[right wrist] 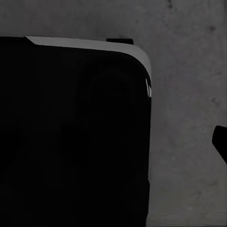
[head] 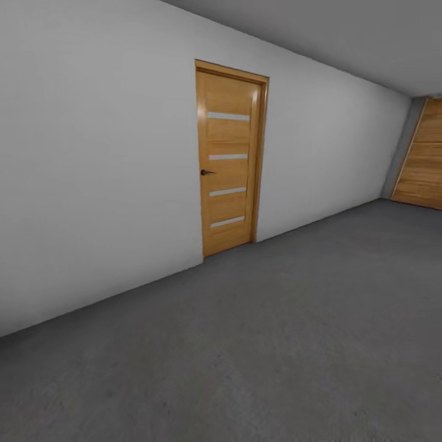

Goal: Move the two storage containers from the living room to the garage. In the garage, place one container on the floor and stack the other container on top of it (either order is fine).

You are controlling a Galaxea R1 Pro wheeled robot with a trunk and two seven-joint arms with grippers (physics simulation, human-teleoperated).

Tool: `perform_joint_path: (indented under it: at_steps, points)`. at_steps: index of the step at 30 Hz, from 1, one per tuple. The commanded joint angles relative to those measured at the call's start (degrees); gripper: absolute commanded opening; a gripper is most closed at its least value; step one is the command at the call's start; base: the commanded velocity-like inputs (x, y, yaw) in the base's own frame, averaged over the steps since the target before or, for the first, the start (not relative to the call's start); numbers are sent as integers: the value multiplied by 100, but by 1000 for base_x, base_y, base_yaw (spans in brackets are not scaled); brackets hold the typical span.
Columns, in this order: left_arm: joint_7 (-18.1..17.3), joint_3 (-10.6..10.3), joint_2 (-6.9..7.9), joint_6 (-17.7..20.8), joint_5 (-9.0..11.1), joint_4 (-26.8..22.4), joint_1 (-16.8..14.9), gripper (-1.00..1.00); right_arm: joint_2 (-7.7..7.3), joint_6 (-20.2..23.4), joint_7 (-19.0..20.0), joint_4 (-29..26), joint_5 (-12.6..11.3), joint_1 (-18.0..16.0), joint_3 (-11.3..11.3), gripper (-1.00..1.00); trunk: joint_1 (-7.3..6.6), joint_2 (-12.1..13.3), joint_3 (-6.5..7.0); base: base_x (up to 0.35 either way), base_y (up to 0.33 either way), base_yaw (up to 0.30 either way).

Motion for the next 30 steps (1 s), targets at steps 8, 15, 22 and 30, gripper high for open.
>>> perform_joint_path:
  at_steps: [8, 15, 22, 30]
  points:
    - [-2, 4, 0, -6, 15, -7, 1, 100, -8, -24, 2, 25, -1, -5, 2, 100, 0, -3, -5, 70, 0, -286]
    - [1, 1, 0, 23, 19, -7, 1, 100, -20, -17, 2, 47, -1, -5, 2, 100, 0, -3, -5, 287, 0, -161]
    - [9, -5, -3, 60, 25, -7, 1, 100, -33, -15, 2, 51, 2, -5, 6, 100, 0, -3, -5, 318, 0, -18]
    - [10, -5, -2, 65, 26, -7, 0, 100, -40, -16, 10, 56, 8, -5, 11, 100, 0, -3, -5, 321, 0, -1]
